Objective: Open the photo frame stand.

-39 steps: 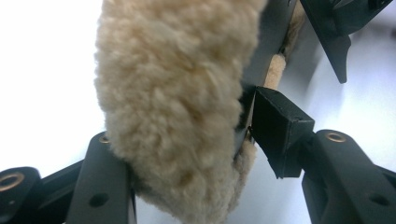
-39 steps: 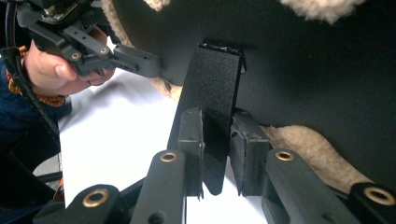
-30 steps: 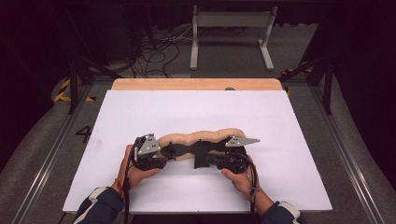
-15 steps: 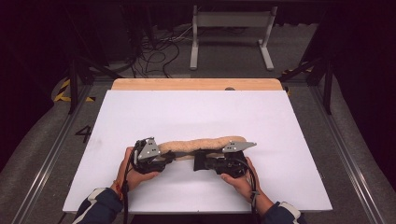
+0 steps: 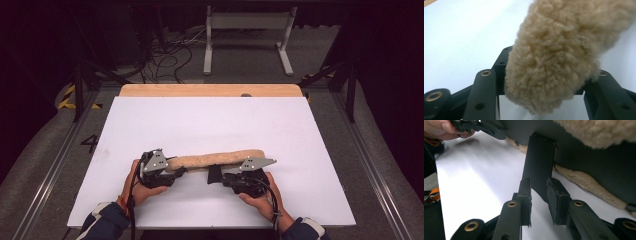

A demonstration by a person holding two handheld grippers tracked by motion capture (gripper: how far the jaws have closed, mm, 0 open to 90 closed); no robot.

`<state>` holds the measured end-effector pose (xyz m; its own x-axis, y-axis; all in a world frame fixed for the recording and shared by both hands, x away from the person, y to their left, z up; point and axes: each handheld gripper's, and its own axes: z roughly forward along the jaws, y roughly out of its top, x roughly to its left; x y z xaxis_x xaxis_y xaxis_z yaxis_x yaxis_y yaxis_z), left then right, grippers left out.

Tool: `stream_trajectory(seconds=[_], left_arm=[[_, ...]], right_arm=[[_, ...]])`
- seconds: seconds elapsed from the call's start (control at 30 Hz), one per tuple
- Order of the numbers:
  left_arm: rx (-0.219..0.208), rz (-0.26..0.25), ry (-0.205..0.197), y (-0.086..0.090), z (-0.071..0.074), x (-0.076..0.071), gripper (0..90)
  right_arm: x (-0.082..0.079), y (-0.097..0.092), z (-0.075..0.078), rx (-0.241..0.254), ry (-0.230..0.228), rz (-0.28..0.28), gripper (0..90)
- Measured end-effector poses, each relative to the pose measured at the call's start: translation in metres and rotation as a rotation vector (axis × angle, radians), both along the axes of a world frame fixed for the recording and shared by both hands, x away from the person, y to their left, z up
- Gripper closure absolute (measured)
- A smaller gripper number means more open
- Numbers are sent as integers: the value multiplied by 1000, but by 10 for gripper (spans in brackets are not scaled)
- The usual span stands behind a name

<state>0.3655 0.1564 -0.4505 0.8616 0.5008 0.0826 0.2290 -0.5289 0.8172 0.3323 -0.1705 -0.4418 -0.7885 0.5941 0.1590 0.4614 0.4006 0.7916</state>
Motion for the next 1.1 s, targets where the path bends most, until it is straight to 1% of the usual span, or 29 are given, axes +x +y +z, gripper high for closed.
stream_trajectory(seconds=[0.1,0.13,0.17,0.23,0.3,0.37,0.4,0.43,0.47,0.53,0.63,0.67,0.7,0.73,0.83,0.9,0.97,1.03,1.1], left_arm=[[-7,3,-3,3,1,-1,486],[-9,3,-8,4,2,-2,485],[-6,8,-21,5,3,-3,482],[-11,7,-33,9,5,-6,476],[-26,6,-36,14,7,-7,471],[-30,1,-34,19,9,-9,463],[-30,1,-34,19,9,-9,454],[-32,4,-33,21,9,-10,454],[-28,4,-35,22,9,-11,454],[-25,6,-44,25,11,-13,456],[-41,13,-44,28,14,-15,426],[-44,14,-43,29,14,-16,417],[-44,14,-43,29,14,-16,395],[-47,17,-40,29,15,-17,395],[-49,20,-41,29,15,-19,341],[-49,23,-45,28,16,-20,322],[-58,21,-44,28,17,-22,311],[-62,14,-50,27,18,-23,311],[-63,7,-49,28,19,-24,319]], right_arm=[[-2,-3,3,-7,-13,1,729],[-4,-5,4,-9,-21,-1,727],[-5,-7,5,-11,-31,-3,721],[-10,-15,10,-23,-54,-8,693],[-15,-24,13,-32,-79,-18,684],[-20,-36,15,-41,-94,-38,672],[-20,-36,15,-41,-94,-38,672],[-21,-43,15,-46,-105,-56,659],[-23,-53,16,-50,-112,-89,634],[-23,-65,16,-37,-109,-126,629],[-22,-79,17,-28,-114,-175,606],[-22,-82,18,-24,-118,-187,597],[-22,-82,18,-24,-118,-187,597],[-22,-86,19,-24,-126,-206,586],[-20,-93,23,-1,-139,-236,541],[-20,-96,25,21,-155,-240,530],[-21,-99,27,42,-182,-261,533],[-21,-101,29,78,-204,-282,542],[-21,-102,31,94,-230,-293,571]])
